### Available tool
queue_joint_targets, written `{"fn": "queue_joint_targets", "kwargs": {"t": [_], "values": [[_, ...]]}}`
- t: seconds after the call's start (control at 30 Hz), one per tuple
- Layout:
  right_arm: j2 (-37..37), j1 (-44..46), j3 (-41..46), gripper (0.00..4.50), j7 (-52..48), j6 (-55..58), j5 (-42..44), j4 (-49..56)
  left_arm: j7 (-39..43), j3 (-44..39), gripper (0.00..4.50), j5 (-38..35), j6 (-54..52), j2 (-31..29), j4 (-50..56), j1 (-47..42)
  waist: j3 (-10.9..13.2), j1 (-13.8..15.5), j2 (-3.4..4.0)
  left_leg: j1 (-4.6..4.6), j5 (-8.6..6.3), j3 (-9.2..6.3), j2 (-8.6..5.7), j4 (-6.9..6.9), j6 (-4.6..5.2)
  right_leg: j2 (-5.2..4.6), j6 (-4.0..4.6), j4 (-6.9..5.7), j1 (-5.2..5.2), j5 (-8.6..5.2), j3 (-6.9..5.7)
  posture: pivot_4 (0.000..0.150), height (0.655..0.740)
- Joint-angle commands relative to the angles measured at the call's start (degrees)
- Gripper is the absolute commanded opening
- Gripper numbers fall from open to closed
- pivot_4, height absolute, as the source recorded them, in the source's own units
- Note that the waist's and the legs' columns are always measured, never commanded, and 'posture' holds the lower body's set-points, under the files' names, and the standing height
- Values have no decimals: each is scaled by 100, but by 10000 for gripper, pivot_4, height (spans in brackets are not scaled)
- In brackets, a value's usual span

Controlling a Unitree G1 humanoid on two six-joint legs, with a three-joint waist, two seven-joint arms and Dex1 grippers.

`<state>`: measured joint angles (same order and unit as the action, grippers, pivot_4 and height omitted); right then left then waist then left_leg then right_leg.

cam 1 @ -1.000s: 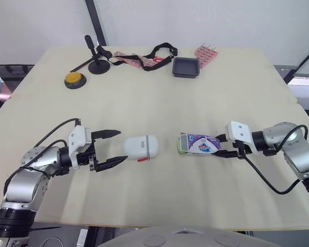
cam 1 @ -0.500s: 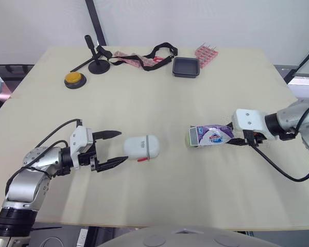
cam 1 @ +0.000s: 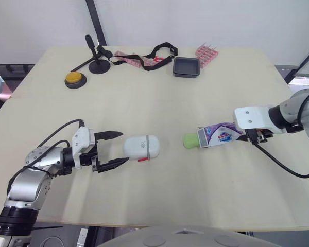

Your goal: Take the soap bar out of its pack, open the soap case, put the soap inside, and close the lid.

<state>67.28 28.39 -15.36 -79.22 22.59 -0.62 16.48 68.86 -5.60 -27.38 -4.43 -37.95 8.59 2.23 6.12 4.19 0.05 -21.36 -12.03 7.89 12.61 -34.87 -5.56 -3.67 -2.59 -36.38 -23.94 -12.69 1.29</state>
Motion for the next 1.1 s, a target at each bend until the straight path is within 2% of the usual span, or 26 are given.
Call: {"fn": "queue_joint_targets", "kwargs": {"t": [0.03,0.23,0.4,0.5,0.6,0.8,0.93,1.1], "values": [[222,-79,295,20536,-70,-114,15,-70,14,-36,45000,-36,81,-7,2,-28,0,0,0,0,0,0,0,0,0,0,0,0,0,0,0,1500,7400],[625,-603,1060,20536,-33,-594,300,-870,58,-16,45000,-21,109,-15,-66,-54,0,16,0,-1,-1,3,-1,0,1,-2,0,1,0,0,2,1500,7400],[182,-988,2267,20536,322,69,1232,-1444,108,-15,45000,-23,126,-22,-111,-101,-1,5,-3,-4,-1,19,0,2,3,-1,1,-2,1,-1,14,1500,7400],[-495,-1271,3101,20536,1042,551,1675,-1819,124,6,45000,-26,106,-14,-99,-136,-8,11,-12,-3,-2,24,4,1,4,0,2,-6,1,-1,18,1500,7400],[-1276,-1614,3618,20536,2103,757,1687,-1766,123,28,45000,-17,101,2,-94,-154,-10,34,-14,-3,-2,26,3,-4,5,1,2,-9,-1,-1,18,1500,7400],[-3305,-1927,4292,20536,5252,1759,1257,-1036,78,56,45000,-31,61,5,-76,-193,-13,27,-8,-1,0,30,3,-5,2,6,1,-20,-14,-1,22,1500,7400],[-3948,-1899,4401,20536,6208,2215,1208,-772,64,55,45000,-51,22,-16,-44,-212,-15,30,14,5,3,35,0,-3,-8,6,0,-22,-26,0,31,1500,7400],[-4165,-1973,4238,20536,6526,2529,1293,-549,76,38,45000,-67,5,-37,-15,-208,-15,29,14,9,17,35,-1,5,-49,6,-4,-18,-25,2,33,1500,7400]]}}
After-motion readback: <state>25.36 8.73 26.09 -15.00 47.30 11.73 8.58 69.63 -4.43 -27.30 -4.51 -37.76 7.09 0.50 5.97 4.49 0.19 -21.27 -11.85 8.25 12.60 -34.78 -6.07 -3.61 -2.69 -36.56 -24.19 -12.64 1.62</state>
